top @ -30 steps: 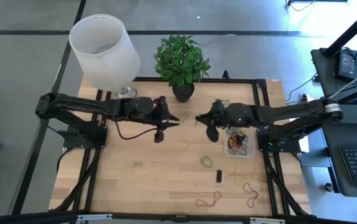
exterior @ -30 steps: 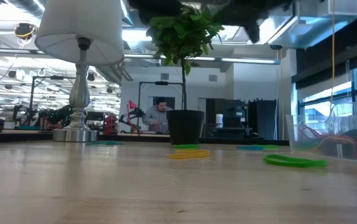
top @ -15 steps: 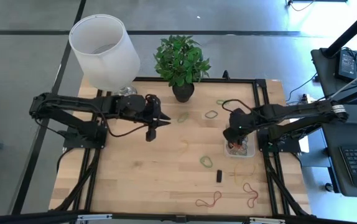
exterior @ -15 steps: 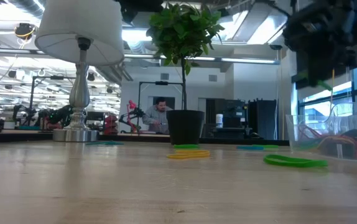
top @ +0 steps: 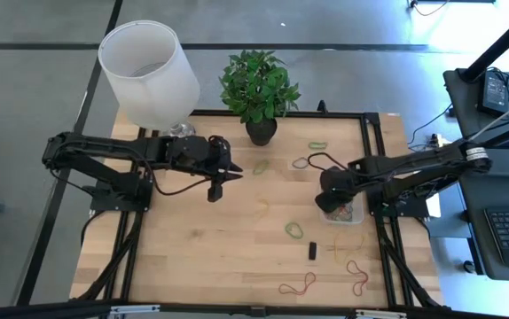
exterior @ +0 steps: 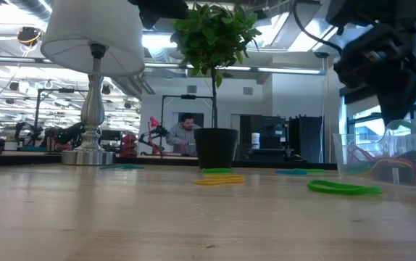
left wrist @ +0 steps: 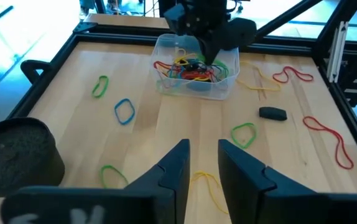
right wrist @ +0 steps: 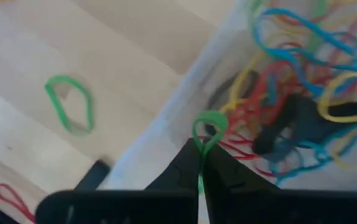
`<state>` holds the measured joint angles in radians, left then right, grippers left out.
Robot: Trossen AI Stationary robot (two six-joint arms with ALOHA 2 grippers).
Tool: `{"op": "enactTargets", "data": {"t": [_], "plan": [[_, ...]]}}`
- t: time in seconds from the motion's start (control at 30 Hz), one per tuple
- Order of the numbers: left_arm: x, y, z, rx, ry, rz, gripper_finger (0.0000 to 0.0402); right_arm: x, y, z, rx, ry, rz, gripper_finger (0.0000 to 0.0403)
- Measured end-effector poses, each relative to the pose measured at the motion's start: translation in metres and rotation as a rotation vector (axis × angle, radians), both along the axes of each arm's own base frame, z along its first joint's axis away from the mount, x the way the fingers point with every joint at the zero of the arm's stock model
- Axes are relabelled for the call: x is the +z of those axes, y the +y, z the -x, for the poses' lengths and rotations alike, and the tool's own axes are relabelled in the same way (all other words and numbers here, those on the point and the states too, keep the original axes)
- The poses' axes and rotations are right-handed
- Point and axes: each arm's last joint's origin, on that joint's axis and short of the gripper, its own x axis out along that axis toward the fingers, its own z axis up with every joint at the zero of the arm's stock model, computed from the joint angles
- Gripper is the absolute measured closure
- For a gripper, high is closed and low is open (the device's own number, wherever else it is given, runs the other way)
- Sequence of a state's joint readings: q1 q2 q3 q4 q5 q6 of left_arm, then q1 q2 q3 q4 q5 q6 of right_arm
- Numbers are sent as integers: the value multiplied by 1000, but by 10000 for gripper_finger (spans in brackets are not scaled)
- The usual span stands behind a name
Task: Pick and place rubber bands into bin
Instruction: Put the green rubber band into the transparent bin
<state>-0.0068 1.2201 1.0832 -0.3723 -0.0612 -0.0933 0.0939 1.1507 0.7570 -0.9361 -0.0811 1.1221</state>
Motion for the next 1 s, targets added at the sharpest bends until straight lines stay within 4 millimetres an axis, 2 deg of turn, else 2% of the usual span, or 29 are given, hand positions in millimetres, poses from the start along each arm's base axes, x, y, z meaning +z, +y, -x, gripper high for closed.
{"op": "enactTargets", "data": {"t": [0.13,0.3,0.77,1.0], "plan": [[0,0,0,1,4,2,320,-4,7,-7,35,-23,-2,398],[0,0,0,34,-1,60,323,-11,13,-8,62,36,7,392],[0,0,0,38,-6,67,320,-13,12,-8,54,58,42,296],[0,0,0,38,-6,67,323,-13,11,-7,51,62,63,264]]}}
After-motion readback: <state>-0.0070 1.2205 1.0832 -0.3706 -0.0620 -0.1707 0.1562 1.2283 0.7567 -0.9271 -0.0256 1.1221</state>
